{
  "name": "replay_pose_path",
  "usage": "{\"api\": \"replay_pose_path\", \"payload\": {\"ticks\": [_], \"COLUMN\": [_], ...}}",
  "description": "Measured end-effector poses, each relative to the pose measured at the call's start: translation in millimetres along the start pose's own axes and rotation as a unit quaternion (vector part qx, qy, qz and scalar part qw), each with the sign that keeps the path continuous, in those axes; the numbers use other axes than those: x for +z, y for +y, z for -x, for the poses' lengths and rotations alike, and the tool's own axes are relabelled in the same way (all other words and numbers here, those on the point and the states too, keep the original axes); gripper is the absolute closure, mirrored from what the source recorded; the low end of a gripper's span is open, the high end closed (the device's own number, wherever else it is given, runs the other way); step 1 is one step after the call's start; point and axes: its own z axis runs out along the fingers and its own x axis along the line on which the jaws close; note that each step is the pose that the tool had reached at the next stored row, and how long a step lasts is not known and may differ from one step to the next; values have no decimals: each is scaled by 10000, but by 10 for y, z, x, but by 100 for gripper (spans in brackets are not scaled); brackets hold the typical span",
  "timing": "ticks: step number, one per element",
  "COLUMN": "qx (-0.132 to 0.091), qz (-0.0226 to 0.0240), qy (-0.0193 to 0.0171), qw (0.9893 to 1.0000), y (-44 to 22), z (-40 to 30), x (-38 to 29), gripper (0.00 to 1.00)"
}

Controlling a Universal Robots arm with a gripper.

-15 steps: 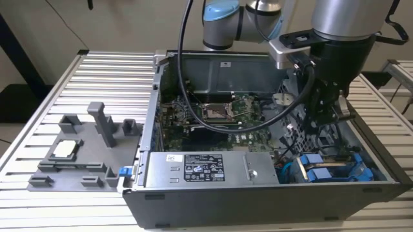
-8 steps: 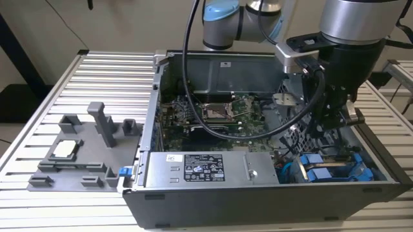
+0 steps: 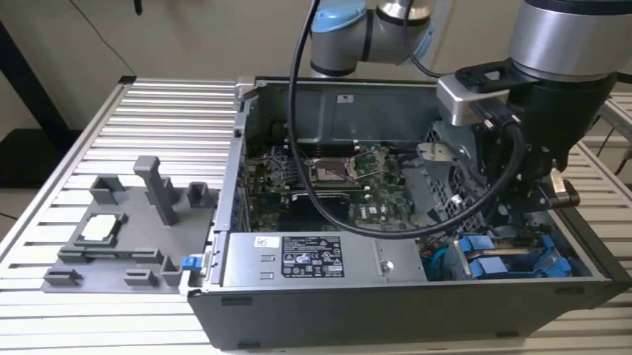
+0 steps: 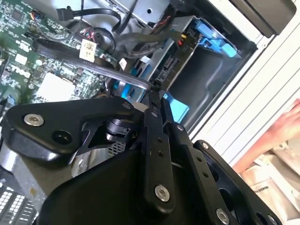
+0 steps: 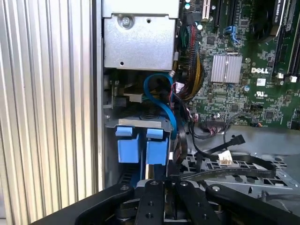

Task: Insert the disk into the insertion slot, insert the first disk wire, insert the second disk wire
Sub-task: 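Insert the second disk wire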

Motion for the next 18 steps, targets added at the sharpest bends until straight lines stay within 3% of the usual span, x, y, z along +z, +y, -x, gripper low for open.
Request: {"api": "replay_pose_path", "payload": {"ticks": [5,8,9,13,18], "qx": [-1,0,9,60,125], "qz": [11,14,12,-4,-23], "qy": [-1,-4,-67,-422,-868], "qw": [10000,10000,10000,9991,9961], "y": [-30,-37,-37,-38,-44], "z": [-152,-178,-179,-180,-195], "x": [19,28,30,30,36], "gripper": [84,84,84,84,84]}}
